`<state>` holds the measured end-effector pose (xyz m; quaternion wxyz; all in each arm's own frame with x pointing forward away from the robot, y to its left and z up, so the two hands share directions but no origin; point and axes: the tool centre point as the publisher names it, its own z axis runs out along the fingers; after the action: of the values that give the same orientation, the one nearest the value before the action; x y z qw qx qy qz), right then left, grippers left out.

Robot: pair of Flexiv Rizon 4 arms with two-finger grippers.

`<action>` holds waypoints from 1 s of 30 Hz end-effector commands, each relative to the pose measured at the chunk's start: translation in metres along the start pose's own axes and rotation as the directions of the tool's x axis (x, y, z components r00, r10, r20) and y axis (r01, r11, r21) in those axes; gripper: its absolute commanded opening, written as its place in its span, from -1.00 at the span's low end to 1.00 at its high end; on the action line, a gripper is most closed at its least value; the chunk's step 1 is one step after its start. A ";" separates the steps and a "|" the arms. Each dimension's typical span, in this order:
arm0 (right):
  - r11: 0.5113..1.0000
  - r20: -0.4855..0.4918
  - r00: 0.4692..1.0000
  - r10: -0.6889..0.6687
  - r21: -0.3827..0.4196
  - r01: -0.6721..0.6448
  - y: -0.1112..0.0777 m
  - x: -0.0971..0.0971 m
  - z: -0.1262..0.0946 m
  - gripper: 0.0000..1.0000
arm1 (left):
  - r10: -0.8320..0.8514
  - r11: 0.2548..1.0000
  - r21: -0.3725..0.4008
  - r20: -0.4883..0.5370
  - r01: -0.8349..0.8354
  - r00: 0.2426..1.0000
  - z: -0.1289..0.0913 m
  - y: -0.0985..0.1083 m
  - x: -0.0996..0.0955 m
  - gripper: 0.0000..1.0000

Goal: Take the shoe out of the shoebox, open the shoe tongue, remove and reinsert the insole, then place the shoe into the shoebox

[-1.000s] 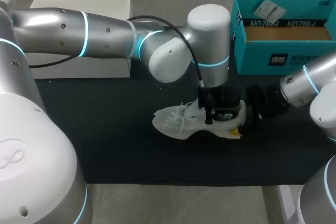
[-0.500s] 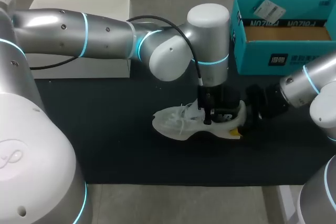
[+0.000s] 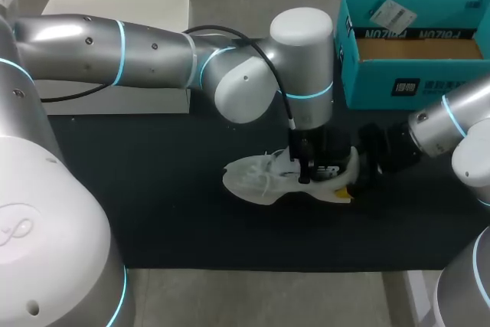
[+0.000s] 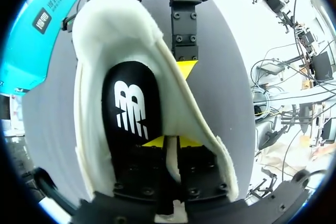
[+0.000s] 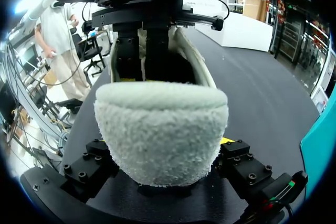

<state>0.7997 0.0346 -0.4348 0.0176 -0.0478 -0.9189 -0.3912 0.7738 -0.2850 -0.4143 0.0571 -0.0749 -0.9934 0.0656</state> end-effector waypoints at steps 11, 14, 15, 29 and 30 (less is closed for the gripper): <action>1.000 0.001 1.000 0.003 0.001 -0.003 -0.001 -0.001 0.006 -1.00 | -0.006 0.999 -0.038 0.045 0.007 0.999 0.020 -0.002 0.000 -0.35; 1.000 0.001 1.000 0.003 0.001 -0.003 -0.001 -0.001 0.006 -1.00 | -0.019 0.999 -0.041 0.107 0.023 0.994 0.029 0.000 -0.006 -0.40; 1.000 0.001 1.000 0.003 0.001 -0.003 -0.001 -0.001 0.006 -1.00 | -0.030 0.999 -0.033 0.130 0.035 0.991 0.031 0.000 -0.008 -0.50; 1.000 0.001 1.000 0.003 0.001 -0.003 -0.001 -0.001 0.006 -1.00 | -0.184 0.982 0.036 0.409 0.186 0.894 0.041 0.012 -0.038 -0.51; 1.000 0.001 1.000 0.003 0.001 -0.003 -0.001 -0.001 0.006 -1.00 | -0.194 0.980 0.039 0.417 0.196 0.888 0.041 0.012 -0.039 -0.51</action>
<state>0.8050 0.0331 -0.4353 0.0152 -0.0497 -0.9189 -0.3910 0.7922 -0.2823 -0.4186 -0.1047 0.0314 -0.9915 0.0710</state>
